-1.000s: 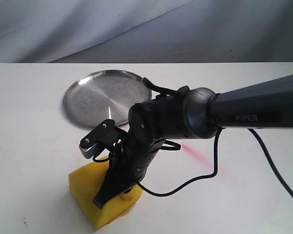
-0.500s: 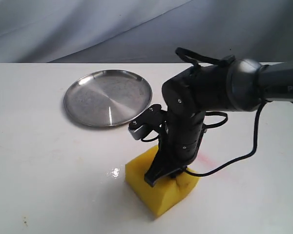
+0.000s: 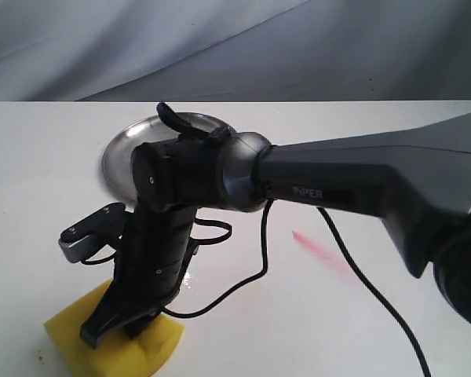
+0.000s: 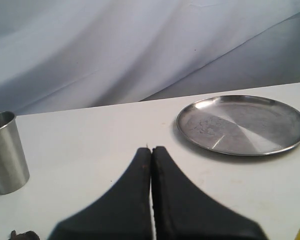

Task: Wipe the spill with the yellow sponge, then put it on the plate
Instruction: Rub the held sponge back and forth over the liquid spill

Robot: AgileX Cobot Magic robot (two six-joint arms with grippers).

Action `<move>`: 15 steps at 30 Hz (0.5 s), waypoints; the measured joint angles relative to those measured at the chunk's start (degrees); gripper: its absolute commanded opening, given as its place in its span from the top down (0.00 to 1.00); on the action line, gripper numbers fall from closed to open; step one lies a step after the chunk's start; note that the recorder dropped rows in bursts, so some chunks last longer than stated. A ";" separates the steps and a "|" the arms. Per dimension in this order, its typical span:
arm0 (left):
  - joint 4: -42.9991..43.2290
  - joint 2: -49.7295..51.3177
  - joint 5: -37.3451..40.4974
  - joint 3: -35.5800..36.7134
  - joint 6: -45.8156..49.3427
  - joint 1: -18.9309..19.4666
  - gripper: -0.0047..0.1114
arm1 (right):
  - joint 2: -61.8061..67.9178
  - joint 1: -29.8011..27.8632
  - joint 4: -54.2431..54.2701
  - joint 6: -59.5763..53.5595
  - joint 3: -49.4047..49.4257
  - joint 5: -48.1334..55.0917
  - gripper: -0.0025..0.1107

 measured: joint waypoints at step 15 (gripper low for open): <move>0.00 0.00 0.00 0.00 0.00 0.00 0.96 | -5.02 -18.79 -11.36 9.45 9.69 4.34 0.98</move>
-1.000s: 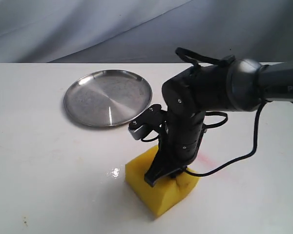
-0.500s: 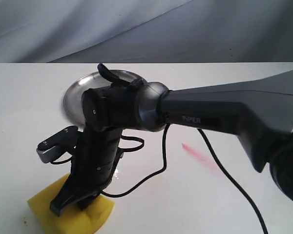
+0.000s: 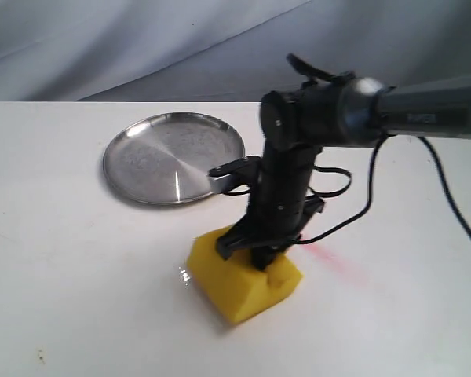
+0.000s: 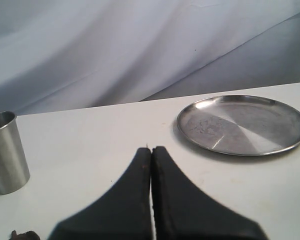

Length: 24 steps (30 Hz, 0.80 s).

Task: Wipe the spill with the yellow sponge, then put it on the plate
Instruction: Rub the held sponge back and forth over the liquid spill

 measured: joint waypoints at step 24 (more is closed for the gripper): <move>0.00 0.00 0.00 0.00 0.00 0.00 0.96 | 8.08 17.97 1.60 -1.14 -16.20 5.49 0.98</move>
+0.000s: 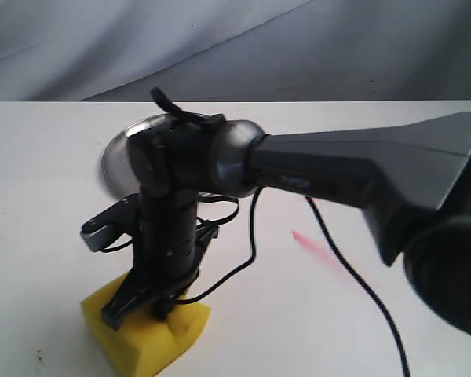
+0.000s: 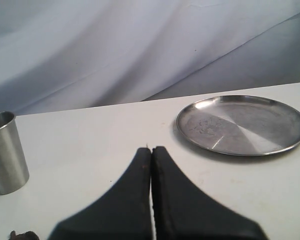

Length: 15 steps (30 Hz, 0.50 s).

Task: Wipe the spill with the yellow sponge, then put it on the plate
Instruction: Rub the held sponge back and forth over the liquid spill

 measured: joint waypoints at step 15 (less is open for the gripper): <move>0.00 0.00 0.00 0.00 0.00 0.00 0.96 | -0.35 -10.72 -2.22 1.99 2.89 2.91 0.98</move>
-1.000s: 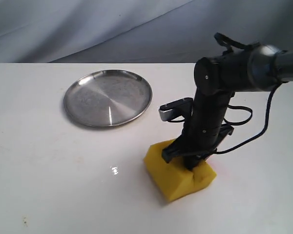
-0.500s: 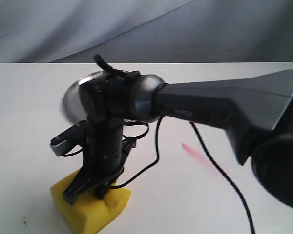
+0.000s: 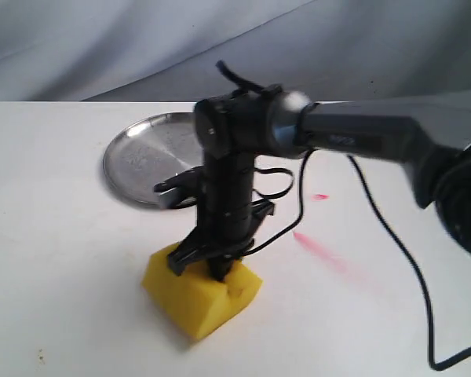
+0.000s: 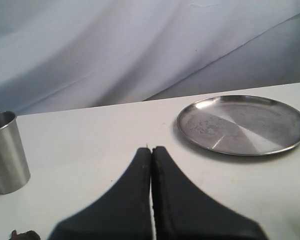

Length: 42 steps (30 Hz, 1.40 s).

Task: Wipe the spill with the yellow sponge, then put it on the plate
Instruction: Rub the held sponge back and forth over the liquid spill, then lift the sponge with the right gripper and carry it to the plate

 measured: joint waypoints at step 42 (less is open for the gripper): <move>0.00 0.00 0.00 0.00 0.00 0.00 0.96 | -3.50 -4.32 8.28 0.05 -16.16 -18.54 0.98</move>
